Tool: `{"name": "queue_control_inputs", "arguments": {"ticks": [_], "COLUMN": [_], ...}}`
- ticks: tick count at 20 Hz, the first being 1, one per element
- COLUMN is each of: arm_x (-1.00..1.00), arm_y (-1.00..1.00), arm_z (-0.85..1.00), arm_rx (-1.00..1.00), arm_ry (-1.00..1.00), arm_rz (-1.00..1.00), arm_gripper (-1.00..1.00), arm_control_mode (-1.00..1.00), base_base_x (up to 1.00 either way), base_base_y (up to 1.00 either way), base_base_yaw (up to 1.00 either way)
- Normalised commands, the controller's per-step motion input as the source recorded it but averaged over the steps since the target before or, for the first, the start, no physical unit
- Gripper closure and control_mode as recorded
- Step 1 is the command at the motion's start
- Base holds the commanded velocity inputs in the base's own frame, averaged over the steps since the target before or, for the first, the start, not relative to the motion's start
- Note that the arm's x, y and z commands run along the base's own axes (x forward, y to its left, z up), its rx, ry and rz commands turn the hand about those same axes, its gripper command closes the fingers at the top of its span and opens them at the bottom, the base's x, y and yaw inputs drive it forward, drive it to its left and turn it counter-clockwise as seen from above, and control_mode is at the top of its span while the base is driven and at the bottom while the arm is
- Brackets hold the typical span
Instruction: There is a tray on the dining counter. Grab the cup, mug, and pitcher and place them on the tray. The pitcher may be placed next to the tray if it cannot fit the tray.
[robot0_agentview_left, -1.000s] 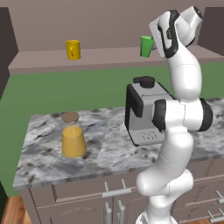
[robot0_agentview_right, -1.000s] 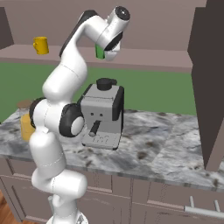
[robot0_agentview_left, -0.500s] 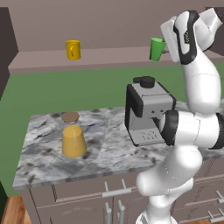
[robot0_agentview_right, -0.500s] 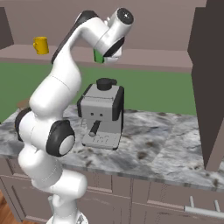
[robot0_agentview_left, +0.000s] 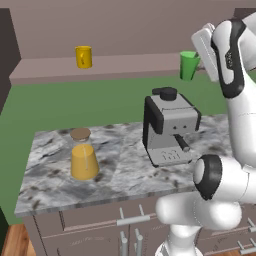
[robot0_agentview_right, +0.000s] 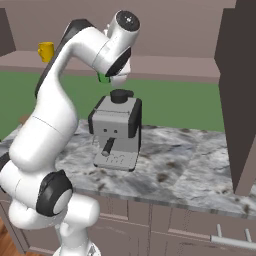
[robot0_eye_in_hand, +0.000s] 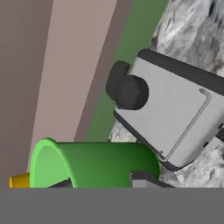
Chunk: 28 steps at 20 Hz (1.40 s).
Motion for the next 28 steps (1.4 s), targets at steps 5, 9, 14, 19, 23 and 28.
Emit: {"name": "queue_control_inputs", "arguments": {"ticks": [5,9,14,19,23,28], "arm_x": [-0.75,-0.7,-0.58,-0.46,-0.54,-0.4], "arm_y": [0.14,0.1,0.12,0.08,0.0,0.0], "arm_z": [0.0,0.0,0.0,0.0,-0.11,-0.15], "arm_rx": [-0.12,-0.13,-0.11,-0.08,-0.02,0.05], "arm_ry": [0.08,0.12,0.15,0.18,0.06,-0.02], "arm_rz": [0.06,0.09,0.08,0.07,0.05,0.0], "arm_gripper": [1.0,1.0,1.0,1.0,1.0,1.0], "arm_control_mode": [-1.0,-1.0,-1.0,-1.0,-1.0,-1.0], "base_base_x": [0.0,0.0,0.0,0.0,0.0,0.0], "base_base_y": [0.0,0.0,0.0,0.0,0.0,0.0], "base_base_yaw": [0.0,0.0,0.0,0.0,0.0,0.0]}}
